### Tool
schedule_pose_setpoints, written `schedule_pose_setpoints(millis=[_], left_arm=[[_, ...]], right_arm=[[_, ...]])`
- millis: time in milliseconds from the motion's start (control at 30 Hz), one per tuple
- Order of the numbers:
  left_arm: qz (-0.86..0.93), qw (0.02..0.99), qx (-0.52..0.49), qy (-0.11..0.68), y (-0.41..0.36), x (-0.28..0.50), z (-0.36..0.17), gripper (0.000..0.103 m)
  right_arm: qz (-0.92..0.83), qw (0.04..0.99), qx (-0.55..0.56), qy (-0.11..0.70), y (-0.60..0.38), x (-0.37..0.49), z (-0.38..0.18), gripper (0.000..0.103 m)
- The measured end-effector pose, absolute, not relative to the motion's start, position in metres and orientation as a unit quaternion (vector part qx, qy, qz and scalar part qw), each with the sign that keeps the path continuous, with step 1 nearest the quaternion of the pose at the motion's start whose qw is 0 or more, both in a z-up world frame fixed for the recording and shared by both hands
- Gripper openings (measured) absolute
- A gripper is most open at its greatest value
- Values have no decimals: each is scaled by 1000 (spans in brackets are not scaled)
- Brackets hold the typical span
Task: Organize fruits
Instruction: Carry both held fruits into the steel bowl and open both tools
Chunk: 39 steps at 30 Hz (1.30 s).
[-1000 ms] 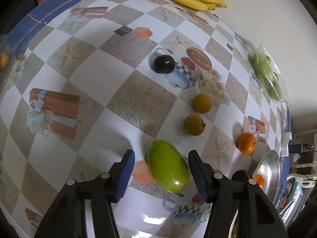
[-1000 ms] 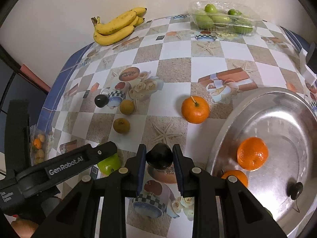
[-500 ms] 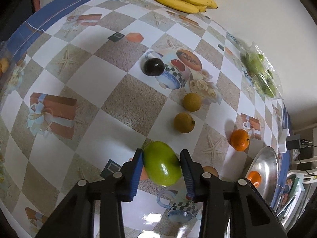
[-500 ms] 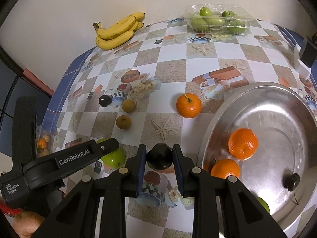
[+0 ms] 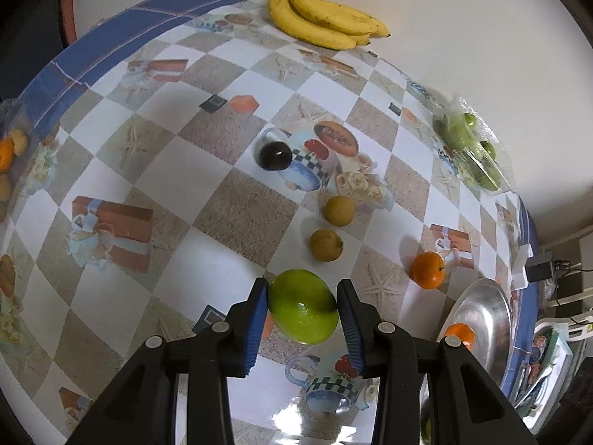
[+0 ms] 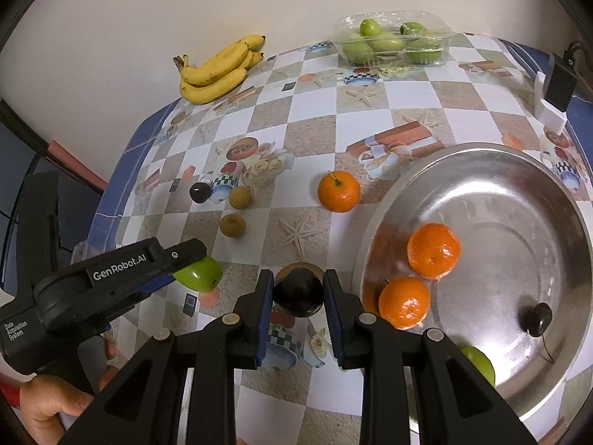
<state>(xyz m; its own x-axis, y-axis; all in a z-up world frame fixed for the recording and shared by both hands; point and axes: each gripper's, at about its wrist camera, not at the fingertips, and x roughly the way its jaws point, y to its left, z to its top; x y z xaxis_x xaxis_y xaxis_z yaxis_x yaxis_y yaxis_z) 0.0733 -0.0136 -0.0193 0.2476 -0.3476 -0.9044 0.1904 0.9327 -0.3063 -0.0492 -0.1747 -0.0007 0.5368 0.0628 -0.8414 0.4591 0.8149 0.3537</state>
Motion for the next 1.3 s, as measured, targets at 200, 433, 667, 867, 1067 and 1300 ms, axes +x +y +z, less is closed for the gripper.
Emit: schedule_pose_setpoints(millis=[200, 433, 667, 867, 1067, 1300], left_arm=[[-180, 794, -50, 578, -27, 65, -13, 40], [-211, 799, -16, 562, -55, 48, -2, 40], [-266, 788, 24, 555, -93, 18, 7, 40], [-328, 764, 57, 552, -126, -15, 14, 40], [-363, 739, 79, 562, -145, -37, 9, 40], [-374, 721, 99, 575, -153, -46, -2, 40]], right_arm=[[-141, 823, 294, 465, -192, -62, -1, 28], [-218, 802, 329, 449, -241, -93, -2, 28], [-280, 776, 370, 427, -286, -131, -2, 28], [-323, 760, 388, 409, -312, -157, 2, 28], [-332, 758, 393, 401, -320, -169, 4, 28], [-323, 758, 384, 417, -316, -160, -5, 28]])
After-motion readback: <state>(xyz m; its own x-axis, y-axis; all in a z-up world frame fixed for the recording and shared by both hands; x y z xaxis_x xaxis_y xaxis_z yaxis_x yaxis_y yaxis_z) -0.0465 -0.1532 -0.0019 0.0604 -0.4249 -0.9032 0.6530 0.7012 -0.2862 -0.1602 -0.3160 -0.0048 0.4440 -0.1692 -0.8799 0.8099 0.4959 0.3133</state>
